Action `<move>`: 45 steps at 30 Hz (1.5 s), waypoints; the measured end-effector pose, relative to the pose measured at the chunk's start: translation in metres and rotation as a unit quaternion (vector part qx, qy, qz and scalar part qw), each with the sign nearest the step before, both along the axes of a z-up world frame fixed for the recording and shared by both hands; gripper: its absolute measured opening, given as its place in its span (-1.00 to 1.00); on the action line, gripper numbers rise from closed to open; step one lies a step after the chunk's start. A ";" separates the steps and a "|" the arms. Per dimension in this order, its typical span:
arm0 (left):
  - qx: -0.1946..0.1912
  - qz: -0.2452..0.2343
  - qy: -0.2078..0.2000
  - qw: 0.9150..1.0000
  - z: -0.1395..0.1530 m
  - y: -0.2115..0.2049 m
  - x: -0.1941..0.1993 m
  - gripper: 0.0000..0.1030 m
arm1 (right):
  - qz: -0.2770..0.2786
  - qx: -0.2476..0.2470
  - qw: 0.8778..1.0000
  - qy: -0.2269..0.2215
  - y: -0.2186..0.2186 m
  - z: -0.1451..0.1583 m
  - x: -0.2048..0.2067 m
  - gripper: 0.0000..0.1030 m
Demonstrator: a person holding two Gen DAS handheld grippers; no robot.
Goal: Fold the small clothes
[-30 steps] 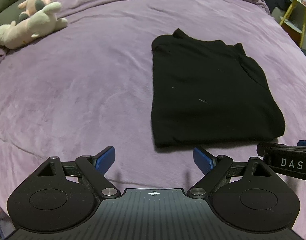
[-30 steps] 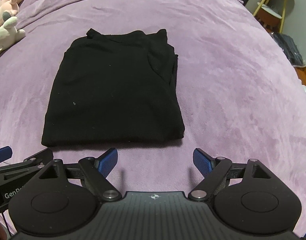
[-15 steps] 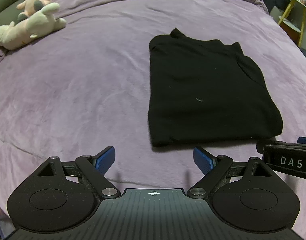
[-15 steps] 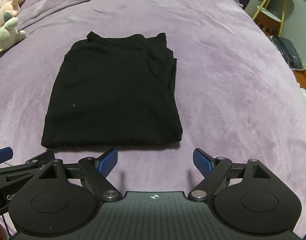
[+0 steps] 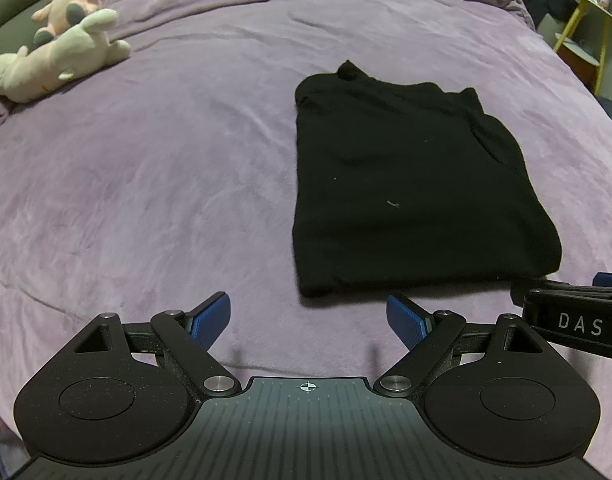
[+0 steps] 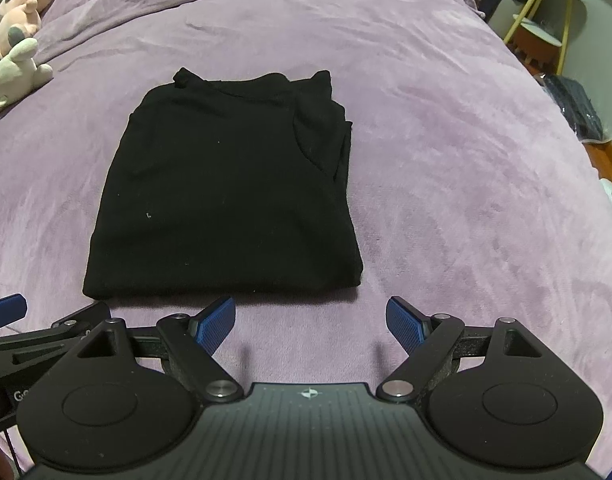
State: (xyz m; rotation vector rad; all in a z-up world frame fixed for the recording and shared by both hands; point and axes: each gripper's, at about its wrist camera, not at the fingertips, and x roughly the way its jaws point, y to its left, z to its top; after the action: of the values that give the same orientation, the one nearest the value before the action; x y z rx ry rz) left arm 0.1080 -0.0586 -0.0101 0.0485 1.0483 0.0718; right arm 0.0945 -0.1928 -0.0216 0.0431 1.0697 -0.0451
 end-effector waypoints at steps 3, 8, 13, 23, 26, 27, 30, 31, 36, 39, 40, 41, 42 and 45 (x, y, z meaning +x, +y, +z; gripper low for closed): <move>0.000 -0.001 0.000 1.000 0.001 -0.001 0.000 0.75 | -0.002 0.001 1.000 0.001 -0.001 0.000 0.001 0.61; -0.003 -0.001 -0.003 1.000 0.002 -0.001 0.000 0.75 | -0.003 0.002 1.000 0.000 -0.003 0.000 0.000 0.61; -0.001 -0.004 -0.004 1.000 0.002 -0.002 -0.001 0.75 | -0.003 0.003 1.000 -0.001 -0.005 0.001 0.000 0.62; -0.001 -0.006 -0.002 1.000 0.002 -0.003 -0.001 0.75 | -0.004 0.003 1.000 0.000 -0.007 0.001 0.000 0.62; -0.001 -0.007 -0.003 1.000 0.002 -0.004 -0.001 0.75 | -0.003 0.003 1.000 0.000 -0.007 0.001 0.000 0.62; -0.001 -0.007 -0.003 1.000 0.003 -0.004 -0.001 0.75 | -0.004 0.003 1.000 0.000 -0.007 0.001 0.000 0.62; -0.001 -0.008 -0.003 1.000 0.002 -0.005 -0.001 0.75 | -0.003 0.003 1.000 0.000 -0.007 0.001 0.001 0.62; -0.001 -0.008 -0.003 1.000 0.002 -0.005 -0.001 0.75 | -0.004 0.003 1.000 0.001 -0.007 0.001 0.001 0.62; -0.002 -0.006 -0.001 1.000 0.003 -0.006 0.001 0.75 | -0.004 0.003 1.000 0.000 -0.008 0.001 0.001 0.62; -0.002 -0.008 -0.001 1.000 0.002 -0.007 0.001 0.75 | -0.004 0.003 1.000 0.001 -0.008 0.001 0.001 0.62; -0.002 -0.008 -0.001 1.000 0.002 -0.006 0.001 0.75 | -0.004 0.003 1.000 0.001 -0.008 0.001 0.001 0.62; -0.002 -0.008 -0.001 1.000 0.002 -0.006 0.001 0.75 | -0.004 0.004 1.000 0.001 -0.008 0.001 0.001 0.62; -0.002 -0.008 -0.001 1.000 0.002 -0.006 0.002 0.75 | -0.004 0.003 1.000 0.001 -0.008 0.001 0.001 0.62; -0.001 -0.010 0.000 1.000 0.000 -0.006 0.003 0.75 | -0.004 0.003 1.000 0.001 -0.009 0.000 0.002 0.62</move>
State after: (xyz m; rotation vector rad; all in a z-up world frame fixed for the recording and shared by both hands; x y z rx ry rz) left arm 0.1109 -0.0648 -0.0100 0.0570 1.0484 0.0534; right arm 0.0965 -0.2014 -0.0212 0.0540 1.0716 -0.0491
